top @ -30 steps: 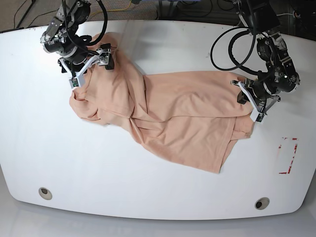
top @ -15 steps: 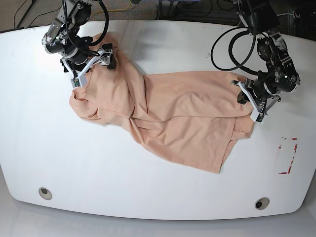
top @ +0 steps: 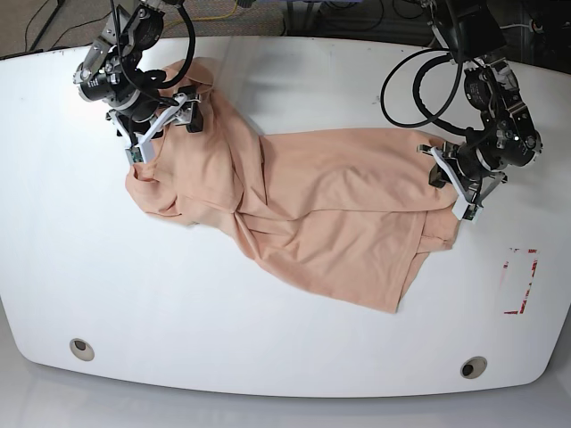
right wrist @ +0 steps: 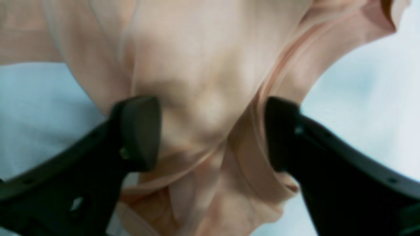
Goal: Layout the t-shirt on the table in an organized manner, then fold the t-shirt properly
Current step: 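Hold the shirt with both grippers and pull the ends apart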
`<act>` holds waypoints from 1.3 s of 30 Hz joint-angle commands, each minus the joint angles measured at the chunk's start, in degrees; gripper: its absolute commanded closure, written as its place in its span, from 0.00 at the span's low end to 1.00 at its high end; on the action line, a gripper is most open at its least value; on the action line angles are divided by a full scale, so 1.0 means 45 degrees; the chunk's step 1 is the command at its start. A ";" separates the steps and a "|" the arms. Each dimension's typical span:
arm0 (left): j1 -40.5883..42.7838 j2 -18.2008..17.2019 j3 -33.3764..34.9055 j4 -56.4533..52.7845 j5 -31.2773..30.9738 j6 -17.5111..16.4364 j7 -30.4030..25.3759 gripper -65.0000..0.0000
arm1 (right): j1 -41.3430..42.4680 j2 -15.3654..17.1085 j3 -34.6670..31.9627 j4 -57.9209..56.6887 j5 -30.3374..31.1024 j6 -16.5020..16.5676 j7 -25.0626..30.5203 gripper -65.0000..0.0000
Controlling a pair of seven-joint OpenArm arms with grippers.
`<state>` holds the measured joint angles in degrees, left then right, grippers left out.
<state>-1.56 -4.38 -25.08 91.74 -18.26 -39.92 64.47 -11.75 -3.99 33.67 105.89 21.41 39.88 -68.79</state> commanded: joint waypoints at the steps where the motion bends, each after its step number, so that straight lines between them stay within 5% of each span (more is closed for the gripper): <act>1: -0.0170 -0.0130 -0.0024 0.0272 -0.0191 -0.0017 -0.0192 1.00 | 0.0218 0.0076 -0.0381 -0.0136 0.0214 0.0027 0.0177 0.41; 12: -0.0170 -0.0130 -0.0024 0.0272 -0.0191 -0.0017 -0.0172 1.00 | 0.0257 0.0056 -0.0889 -0.0253 0.0214 0.0027 0.0177 0.45; 17: -0.0170 -0.0130 -0.0024 0.0272 -0.0191 -0.0017 -0.0172 1.00 | 0.0257 0.0056 -0.0889 -0.0253 0.0214 0.0027 0.0177 0.70; 21: -0.0170 -0.0130 -0.0024 0.0272 -0.0191 -0.0017 -0.0172 1.00 | 0.0257 0.0056 -0.0850 -0.0194 0.0214 0.0027 0.0177 0.99; 39: -0.0209 -0.0130 -0.0004 0.0272 -0.0230 -0.0017 -0.0172 1.00 | 0.0276 0.0173 -0.0791 0.2267 0.0214 0.0027 -0.0898 1.00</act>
<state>-1.58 -4.38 -25.12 91.74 -18.26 -39.92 64.51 -11.66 -3.81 30.02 114.37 21.41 39.94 -73.60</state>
